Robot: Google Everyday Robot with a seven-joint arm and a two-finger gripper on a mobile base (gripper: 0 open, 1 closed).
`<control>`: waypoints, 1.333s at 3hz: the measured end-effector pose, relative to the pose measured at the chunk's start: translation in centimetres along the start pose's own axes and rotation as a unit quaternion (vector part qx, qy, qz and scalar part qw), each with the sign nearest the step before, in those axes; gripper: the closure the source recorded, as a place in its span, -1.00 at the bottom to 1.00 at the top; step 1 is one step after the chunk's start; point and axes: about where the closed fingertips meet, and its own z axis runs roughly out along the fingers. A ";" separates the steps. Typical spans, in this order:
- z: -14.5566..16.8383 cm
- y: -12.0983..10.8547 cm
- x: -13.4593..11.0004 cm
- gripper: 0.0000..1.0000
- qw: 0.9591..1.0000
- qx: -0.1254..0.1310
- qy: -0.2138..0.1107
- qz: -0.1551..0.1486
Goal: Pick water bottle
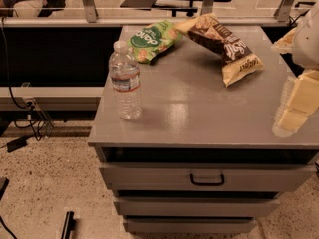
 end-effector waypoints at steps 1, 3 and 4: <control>0.0 0.0 0.0 -1.00 1.000 0.000 0.000 0.000; 1.0 -1.7 -6.7 -1.00 0.996 -0.008 -0.070 -0.059; 2.9 -2.6 -12.8 -1.00 0.986 -0.037 -0.137 -0.084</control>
Offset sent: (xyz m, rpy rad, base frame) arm 0.0216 0.0408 0.0009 0.0562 -0.0231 0.1138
